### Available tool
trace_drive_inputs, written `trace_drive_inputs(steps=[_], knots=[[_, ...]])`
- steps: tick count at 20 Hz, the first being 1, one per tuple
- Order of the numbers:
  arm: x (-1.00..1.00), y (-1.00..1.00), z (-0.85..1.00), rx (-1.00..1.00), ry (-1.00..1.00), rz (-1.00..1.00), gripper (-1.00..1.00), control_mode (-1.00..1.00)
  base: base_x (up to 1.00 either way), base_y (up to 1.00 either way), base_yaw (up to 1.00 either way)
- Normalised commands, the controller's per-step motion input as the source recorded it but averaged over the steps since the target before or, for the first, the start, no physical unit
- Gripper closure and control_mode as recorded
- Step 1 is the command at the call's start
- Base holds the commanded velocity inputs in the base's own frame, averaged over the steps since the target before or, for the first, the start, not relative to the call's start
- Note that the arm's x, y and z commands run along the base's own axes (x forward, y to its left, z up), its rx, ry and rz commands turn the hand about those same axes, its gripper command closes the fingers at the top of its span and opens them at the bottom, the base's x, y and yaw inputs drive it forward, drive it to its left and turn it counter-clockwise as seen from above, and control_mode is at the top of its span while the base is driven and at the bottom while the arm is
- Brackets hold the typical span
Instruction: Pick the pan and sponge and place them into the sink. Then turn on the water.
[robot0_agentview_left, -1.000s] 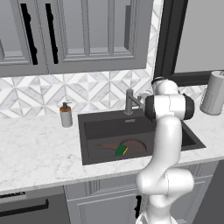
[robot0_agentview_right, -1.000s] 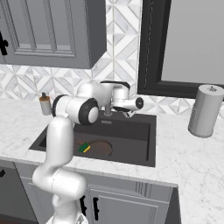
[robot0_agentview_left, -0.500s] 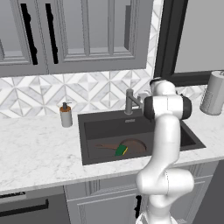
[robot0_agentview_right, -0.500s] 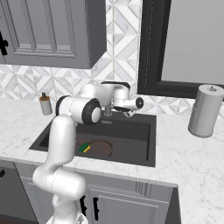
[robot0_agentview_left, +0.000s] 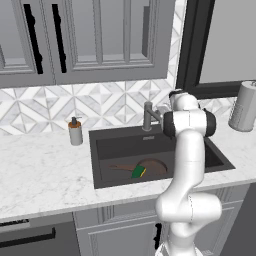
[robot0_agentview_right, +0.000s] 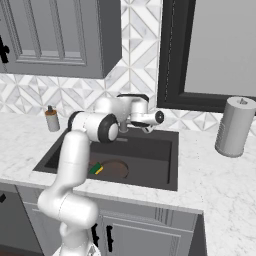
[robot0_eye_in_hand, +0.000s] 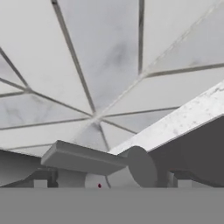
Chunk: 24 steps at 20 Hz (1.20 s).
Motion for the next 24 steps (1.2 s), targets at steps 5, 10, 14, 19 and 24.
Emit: trace_drive_inputs(steps=[5,10,14,19,24], knots=[[0.24,0.00,-0.09,0.00,0.00,0.00,-1.00,-1.00,0.00,0.00,0.00],[0.22,0.00,-0.10,0.00,0.00,0.00,-1.00,-1.00,0.00,0.00,0.00],[0.11,0.08,-0.11,0.00,-0.03,0.02,-1.00,-1.00,0.00,0.00,0.00],[0.07,0.05,-0.12,0.00,-0.02,0.03,-1.00,-1.00,0.00,0.00,0.00],[0.16,0.00,-0.07,0.00,0.00,0.02,-1.00,-1.00,0.00,0.00,0.00]])
